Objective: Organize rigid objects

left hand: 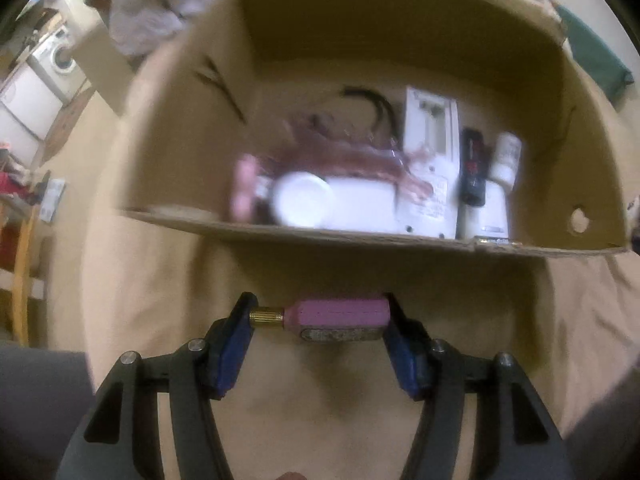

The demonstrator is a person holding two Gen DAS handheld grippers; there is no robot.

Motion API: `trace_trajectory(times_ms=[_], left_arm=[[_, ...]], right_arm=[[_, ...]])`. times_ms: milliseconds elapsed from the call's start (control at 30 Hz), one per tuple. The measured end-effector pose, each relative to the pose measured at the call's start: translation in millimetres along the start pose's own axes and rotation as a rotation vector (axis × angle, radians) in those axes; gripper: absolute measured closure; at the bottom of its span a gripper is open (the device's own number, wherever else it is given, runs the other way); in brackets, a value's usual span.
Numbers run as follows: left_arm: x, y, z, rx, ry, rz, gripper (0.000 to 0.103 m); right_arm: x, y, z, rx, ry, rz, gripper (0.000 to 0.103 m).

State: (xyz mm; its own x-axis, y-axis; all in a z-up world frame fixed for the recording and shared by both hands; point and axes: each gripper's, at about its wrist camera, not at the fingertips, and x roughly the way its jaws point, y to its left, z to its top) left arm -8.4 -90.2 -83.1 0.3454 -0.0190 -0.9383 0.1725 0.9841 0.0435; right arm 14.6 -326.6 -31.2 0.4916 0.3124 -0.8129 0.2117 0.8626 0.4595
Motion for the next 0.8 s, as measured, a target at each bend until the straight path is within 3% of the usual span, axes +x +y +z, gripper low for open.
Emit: trace_trajectory(times_ms=[200, 467, 800], left_arm=[[-52.0, 21.8, 8.6, 0.056, -0.112, -0.014, 0.045], [-87.0, 25.6, 42.9, 0.076, -0.172, -0.050, 0.045], [-84.6, 27.1, 81.5, 0.096, -0.198, -0.068, 0.045]], right_arm=[[-1.0, 8.9, -3.4, -0.053, -0.015, -0.027, 0.058], [-3.4, 26.5, -6.1, -0.135, -0.047, -0.049, 0.058], [-6.3, 44.4, 7.5, -0.199, -0.111, -0.052, 0.058]])
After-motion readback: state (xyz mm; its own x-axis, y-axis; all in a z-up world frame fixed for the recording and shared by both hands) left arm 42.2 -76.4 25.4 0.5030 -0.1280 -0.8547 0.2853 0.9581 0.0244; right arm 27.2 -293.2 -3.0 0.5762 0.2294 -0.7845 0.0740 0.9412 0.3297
